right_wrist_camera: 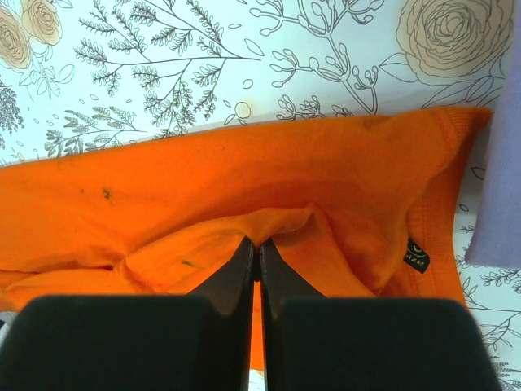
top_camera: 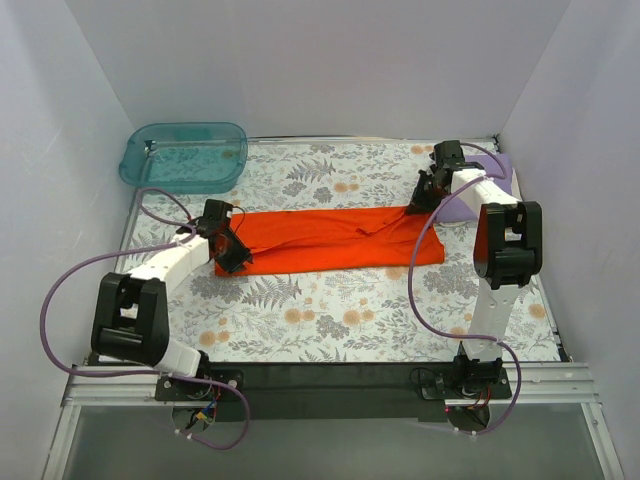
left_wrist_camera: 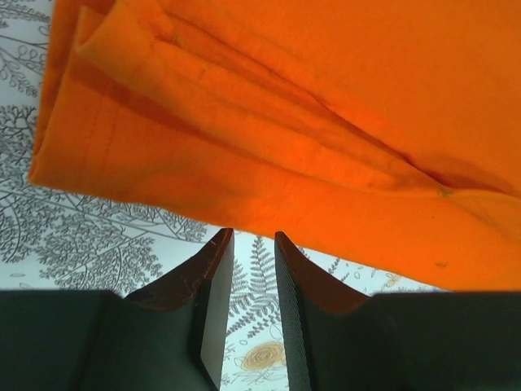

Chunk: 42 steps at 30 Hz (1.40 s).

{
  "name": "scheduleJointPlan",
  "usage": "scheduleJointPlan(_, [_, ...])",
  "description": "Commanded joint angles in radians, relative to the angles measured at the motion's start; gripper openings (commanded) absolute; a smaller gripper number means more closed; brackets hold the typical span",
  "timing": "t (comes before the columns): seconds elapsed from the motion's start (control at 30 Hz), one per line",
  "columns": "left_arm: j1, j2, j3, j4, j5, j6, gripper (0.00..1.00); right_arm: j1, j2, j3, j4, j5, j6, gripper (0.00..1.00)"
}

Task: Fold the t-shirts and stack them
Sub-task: Fold the tshirt

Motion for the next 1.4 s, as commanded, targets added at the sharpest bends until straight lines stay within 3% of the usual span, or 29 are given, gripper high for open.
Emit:
scheduleJointPlan(0.0, [-0.013,0.043,0.046,0.047,-0.042,-0.034,0.27,-0.007,-0.022,-0.006,0.003,0.007,-0.012,0.06])
scheduleJointPlan(0.4, [-0.005,0.243,0.198,0.069,-0.142,-0.026,0.24,-0.01,-0.025,-0.017,0.005,-0.004,-0.015,0.07])
scheduleJointPlan(0.6, [0.052,0.276,0.198,0.059,-0.154,-0.023,0.25,-0.012,-0.036,-0.019,0.005,-0.016,-0.015,0.08])
scheduleJointPlan(0.67, [0.064,0.267,0.187,0.059,-0.146,-0.022,0.27,-0.01,-0.044,-0.019,0.003,-0.019,-0.016,0.08])
scheduleJointPlan(0.8, [0.067,0.222,0.167,0.059,-0.134,-0.015,0.34,-0.012,-0.044,-0.016,0.005,-0.034,-0.018,0.2])
scheduleJointPlan(1.2, [0.067,0.041,0.043,0.049,-0.139,0.008,0.42,-0.009,-0.083,-0.026,0.025,-0.076,-0.024,0.18])
scheduleJointPlan(1.37, [0.067,0.038,-0.015,0.055,-0.163,0.009,0.42,-0.012,-0.142,-0.069,0.025,-0.05,-0.062,0.4])
